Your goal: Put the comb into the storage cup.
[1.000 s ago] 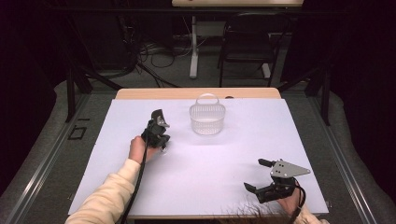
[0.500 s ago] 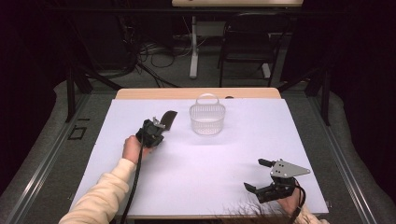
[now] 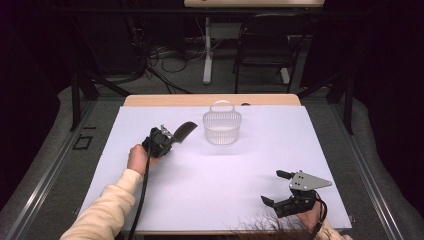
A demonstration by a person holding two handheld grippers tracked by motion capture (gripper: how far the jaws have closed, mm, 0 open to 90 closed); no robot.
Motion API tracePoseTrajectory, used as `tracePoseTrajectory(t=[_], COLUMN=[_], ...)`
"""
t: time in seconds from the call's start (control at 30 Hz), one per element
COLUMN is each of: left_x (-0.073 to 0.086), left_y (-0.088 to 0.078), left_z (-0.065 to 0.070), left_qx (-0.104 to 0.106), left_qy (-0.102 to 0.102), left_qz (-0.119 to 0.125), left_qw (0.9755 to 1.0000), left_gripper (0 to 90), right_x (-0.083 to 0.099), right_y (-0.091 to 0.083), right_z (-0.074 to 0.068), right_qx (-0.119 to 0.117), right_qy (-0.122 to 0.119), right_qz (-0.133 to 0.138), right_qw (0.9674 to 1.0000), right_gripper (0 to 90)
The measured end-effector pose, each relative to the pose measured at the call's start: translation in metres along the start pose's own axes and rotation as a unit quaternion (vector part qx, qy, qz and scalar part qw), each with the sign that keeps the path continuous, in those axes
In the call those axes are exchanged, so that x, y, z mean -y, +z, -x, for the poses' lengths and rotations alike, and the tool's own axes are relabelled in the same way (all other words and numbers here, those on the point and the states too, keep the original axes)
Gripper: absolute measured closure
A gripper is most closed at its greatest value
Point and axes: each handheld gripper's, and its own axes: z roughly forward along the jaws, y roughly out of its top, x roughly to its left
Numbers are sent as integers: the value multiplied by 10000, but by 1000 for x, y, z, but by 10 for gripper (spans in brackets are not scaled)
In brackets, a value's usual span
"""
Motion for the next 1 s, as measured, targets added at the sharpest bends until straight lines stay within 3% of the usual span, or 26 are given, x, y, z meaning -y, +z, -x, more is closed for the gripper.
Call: tracePoseTrajectory(t=[0.07,0.13,0.23,0.33,0.67,1.0], left_x=[0,-2,-4,-5,-12,-19], left_y=[-5,-11,-16,-20,-20,-19], left_z=[1,2,1,-2,-14,-22], left_qx=[168,298,307,282,253,191], left_qy=[26,60,-20,-87,-250,-308], left_qz=[151,198,195,175,-72,-323], left_qw=[9997,9993,9993,9994,9993,9988], left_gripper=[861,733,525,408,176,76], right_x=[0,0,0,0,0,0], right_y=[0,0,0,0,1,1], right_z=[0,0,0,0,0,0], right_qx=[-2,0,-7,-7,-6,-12], right_qy=[-1,5,6,10,14,31], right_qz=[-3,3,-2,2,-14,-14], right_qw=[10000,10000,10000,10000,10000,10000], right_gripper=[4,4,4,4,4,4])
